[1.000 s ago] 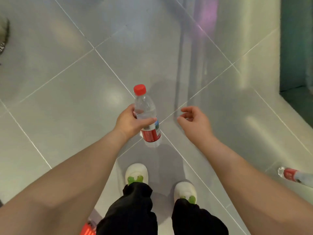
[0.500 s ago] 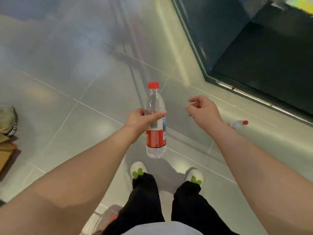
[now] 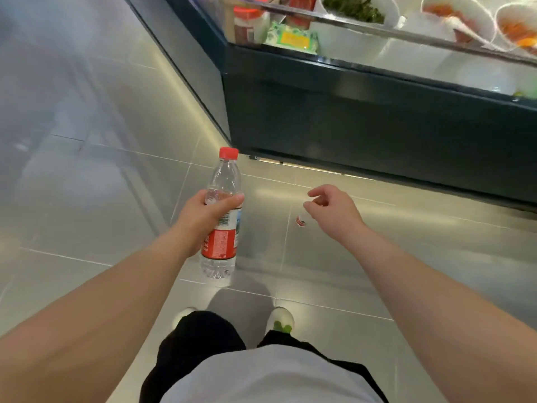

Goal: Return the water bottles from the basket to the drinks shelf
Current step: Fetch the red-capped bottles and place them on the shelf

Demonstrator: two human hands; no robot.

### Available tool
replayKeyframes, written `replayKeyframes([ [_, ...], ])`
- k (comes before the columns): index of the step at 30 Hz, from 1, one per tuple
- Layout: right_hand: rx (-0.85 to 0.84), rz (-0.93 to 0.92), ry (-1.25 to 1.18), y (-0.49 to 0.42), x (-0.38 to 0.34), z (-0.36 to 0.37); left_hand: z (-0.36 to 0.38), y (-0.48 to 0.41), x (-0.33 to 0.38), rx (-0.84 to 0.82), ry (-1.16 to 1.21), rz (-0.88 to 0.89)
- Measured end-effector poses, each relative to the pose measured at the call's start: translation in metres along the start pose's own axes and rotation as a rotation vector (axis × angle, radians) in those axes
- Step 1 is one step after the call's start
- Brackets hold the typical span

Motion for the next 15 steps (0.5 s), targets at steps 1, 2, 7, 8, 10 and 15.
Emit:
replayKeyframes([
  [1, 0.011, 0.015, -0.005, -0.011, 0.006, -0.012, 0.014, -0.009, 0.005, -0.006, -0.002, -0.002],
  [2, 0.022, 0.035, -0.012, -0.025, 0.013, -0.023, 0.029, -0.020, 0.009, -0.011, -0.004, -0.007],
  [7, 0.064, 0.156, -0.058, -0.105, 0.053, -0.050, 0.093, -0.095, 0.002, -0.055, -0.018, -0.059],
  [8, 0.072, 0.179, -0.062, -0.125, 0.063, -0.053, 0.105, -0.113, -0.006, -0.080, -0.029, -0.079],
  [10, 0.094, 0.218, -0.070, -0.166, 0.084, -0.055, 0.126, -0.148, -0.028, -0.109, -0.062, -0.113],
  [15, 0.099, 0.334, -0.091, -0.257, 0.160, -0.032, 0.169, -0.215, -0.099, -0.097, -0.146, -0.170],
])
Point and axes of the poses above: each hand's wrist, its own y-axis away from the middle knuckle, its own z-axis out of the palm, x = y × z, the point moved 7 cm from there along -y, towards the middle knuckle, and after that the axes turned 14 degrees about z, right-handed, at the moved point
